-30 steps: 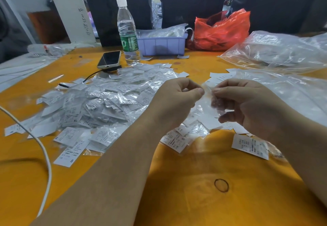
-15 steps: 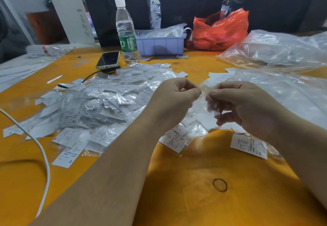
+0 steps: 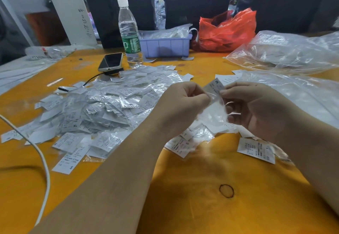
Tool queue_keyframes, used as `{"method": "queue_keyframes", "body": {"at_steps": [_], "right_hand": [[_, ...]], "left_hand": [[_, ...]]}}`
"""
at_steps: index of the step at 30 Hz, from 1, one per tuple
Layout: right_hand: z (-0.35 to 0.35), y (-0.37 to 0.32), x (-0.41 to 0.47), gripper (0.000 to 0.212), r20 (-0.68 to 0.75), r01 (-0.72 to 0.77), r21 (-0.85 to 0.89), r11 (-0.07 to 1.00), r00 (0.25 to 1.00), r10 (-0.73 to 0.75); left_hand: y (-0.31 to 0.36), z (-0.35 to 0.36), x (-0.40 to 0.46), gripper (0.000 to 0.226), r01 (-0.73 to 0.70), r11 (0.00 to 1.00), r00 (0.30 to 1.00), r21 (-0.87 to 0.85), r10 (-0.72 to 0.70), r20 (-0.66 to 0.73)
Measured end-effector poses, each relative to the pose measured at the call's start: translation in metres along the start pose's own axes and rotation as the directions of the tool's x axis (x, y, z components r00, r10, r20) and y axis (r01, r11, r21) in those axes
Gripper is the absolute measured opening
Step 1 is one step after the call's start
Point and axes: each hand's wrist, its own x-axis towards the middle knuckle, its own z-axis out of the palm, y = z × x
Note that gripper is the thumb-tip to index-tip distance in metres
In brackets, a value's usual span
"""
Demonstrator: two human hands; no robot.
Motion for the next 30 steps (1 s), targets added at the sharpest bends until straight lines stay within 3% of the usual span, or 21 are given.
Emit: {"method": "queue_keyframes", "body": {"at_steps": [6,13,17,23,30], "right_hand": [[-0.003,-0.0025,0.0025,0.01,-0.116,0.047,0.122,0.991,0.993,-0.033],[-0.0032,-0.0029,0.0023,0.028,-0.189,0.189,0.071,0.979,0.967,-0.173],[-0.0048,-0.0035,0.0018,0.028,-0.191,0.193,0.007,0.981,0.963,-0.188],[-0.0053,-0.0064,-0.0007,0.025,-0.133,0.255,-0.163,0.953,0.952,-0.277],[-0.0052,-0.0079,-0.0071,0.015,0.016,0.415,-0.386,0.824,0.896,-0.444]], "left_hand": [[-0.0004,-0.0011,0.0005,0.007,0.059,0.995,0.995,-0.085,-0.066,-0.076],[-0.0021,-0.0023,0.0014,0.011,0.072,0.984,0.995,-0.162,-0.082,-0.053],[-0.0017,-0.0029,0.0013,0.01,0.046,0.988,0.997,-0.148,-0.054,-0.052],[-0.0015,-0.0029,0.0024,0.014,0.004,0.996,1.0,-0.087,-0.006,-0.027],[-0.0029,-0.0032,0.0028,0.012,-0.012,1.0,1.0,-0.016,0.013,0.018]]}}
